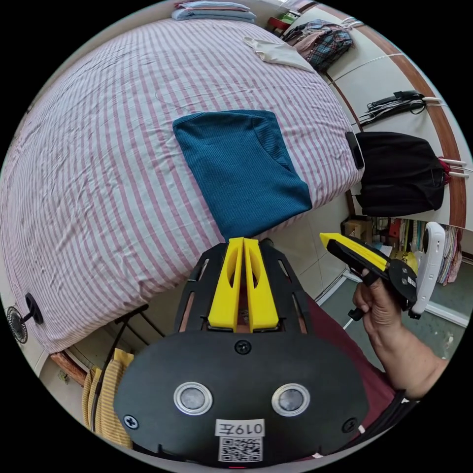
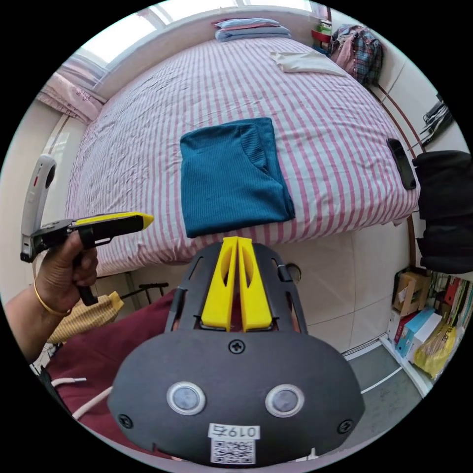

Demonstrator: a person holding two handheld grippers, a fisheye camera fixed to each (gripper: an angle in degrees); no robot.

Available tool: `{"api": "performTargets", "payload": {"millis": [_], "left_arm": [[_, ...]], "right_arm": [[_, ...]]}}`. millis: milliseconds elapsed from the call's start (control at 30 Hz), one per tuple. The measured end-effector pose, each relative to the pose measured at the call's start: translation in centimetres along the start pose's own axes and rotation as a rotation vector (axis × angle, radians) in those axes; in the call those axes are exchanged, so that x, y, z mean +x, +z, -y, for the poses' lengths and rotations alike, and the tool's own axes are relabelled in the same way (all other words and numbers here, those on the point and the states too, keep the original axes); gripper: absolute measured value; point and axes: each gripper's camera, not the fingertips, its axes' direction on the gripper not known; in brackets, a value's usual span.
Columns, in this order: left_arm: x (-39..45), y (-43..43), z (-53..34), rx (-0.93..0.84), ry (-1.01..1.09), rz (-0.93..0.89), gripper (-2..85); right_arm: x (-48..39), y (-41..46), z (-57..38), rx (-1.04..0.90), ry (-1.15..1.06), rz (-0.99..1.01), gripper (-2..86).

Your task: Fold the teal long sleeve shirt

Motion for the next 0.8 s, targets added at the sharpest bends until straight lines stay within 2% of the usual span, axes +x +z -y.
{"api": "performTargets", "payload": {"millis": [267, 400, 500, 567, 800], "left_arm": [[-9.5, 2.2, 3.8, -0.018, -0.036, -0.191, 6.8], [-14.7, 2.5, 6.7, 0.012, -0.072, -0.290, 9.1], [-19.7, 3.8, 8.9, 0.037, -0.147, -0.453, 10.1], [-23.3, 5.1, 10.2, 0.042, -0.193, -0.538, 10.5], [-29.3, 7.6, 11.6, 0.026, -0.189, -0.604, 10.7]], "right_arm": [[0.1, 5.7, -5.5, 0.043, 0.140, 0.181, 6.2], [1.1, 9.6, -9.6, 0.110, 0.254, 0.472, 8.1], [1.9, 14.3, -13.1, 0.098, 0.349, 0.683, 10.1], [2.0, 17.0, -15.4, 0.087, 0.387, 0.737, 11.0], [1.5, 24.9, -24.5, 0.140, 0.563, 0.942, 13.9]]}}
